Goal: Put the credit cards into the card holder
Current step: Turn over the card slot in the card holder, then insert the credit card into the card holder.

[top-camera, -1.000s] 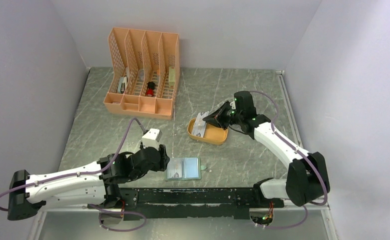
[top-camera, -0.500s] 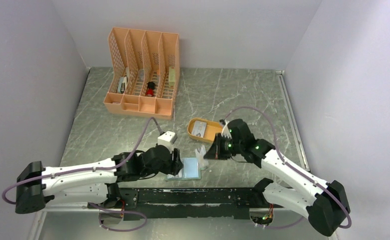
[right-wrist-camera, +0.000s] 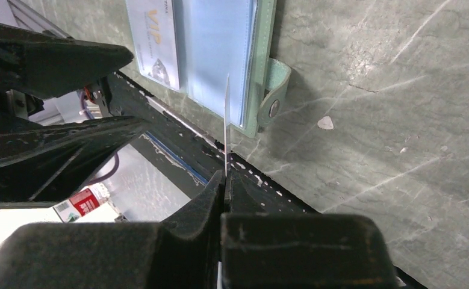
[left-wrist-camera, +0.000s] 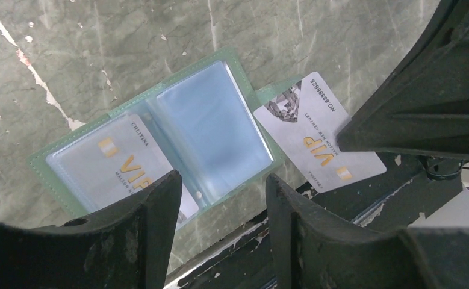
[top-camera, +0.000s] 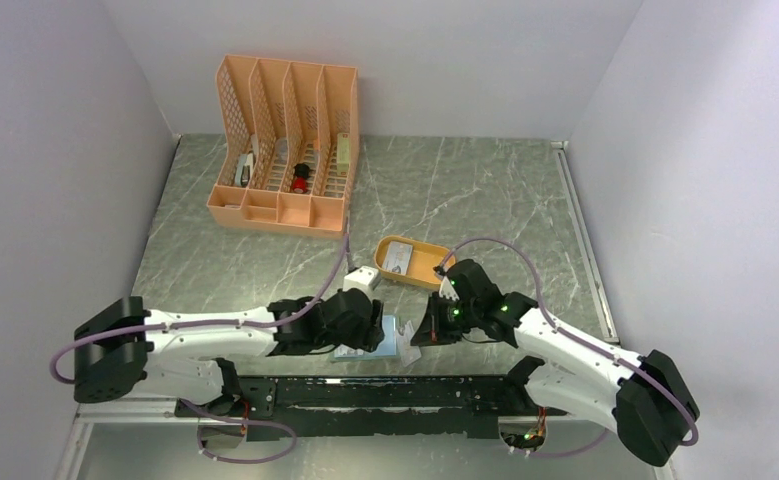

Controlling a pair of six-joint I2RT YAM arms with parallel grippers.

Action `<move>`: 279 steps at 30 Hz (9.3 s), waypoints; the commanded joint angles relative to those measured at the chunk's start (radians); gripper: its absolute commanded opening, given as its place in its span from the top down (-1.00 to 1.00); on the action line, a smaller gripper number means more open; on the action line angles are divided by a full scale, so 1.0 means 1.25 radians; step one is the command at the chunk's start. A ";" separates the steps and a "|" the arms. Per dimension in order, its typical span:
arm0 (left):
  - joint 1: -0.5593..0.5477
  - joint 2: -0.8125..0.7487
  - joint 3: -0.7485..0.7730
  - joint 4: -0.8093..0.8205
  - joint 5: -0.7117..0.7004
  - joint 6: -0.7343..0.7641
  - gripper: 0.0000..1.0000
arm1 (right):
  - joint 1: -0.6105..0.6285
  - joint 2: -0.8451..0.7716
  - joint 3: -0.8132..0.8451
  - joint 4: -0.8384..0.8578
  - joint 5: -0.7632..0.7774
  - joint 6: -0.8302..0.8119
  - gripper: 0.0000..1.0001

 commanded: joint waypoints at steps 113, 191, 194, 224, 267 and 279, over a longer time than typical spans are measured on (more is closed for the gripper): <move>0.019 0.070 -0.008 -0.138 -0.160 -0.056 0.40 | 0.182 0.239 0.085 0.242 0.036 0.073 1.00; 0.025 -0.038 -0.042 -0.225 -0.176 -0.098 0.48 | 0.141 0.349 -0.020 0.544 0.055 0.214 1.00; 0.027 -0.053 -0.054 -0.243 -0.190 -0.110 0.47 | 0.141 0.361 -0.018 0.558 0.052 0.216 1.00; 0.068 0.019 -0.115 -0.187 -0.134 -0.105 0.60 | 0.144 0.413 -0.019 0.674 0.033 0.229 1.00; 0.087 0.011 -0.061 -0.260 -0.196 -0.102 0.54 | 0.086 0.394 0.044 0.556 0.070 0.061 1.00; 0.102 0.008 -0.065 -0.251 -0.189 -0.094 0.54 | 0.086 0.427 0.037 0.633 0.002 0.079 1.00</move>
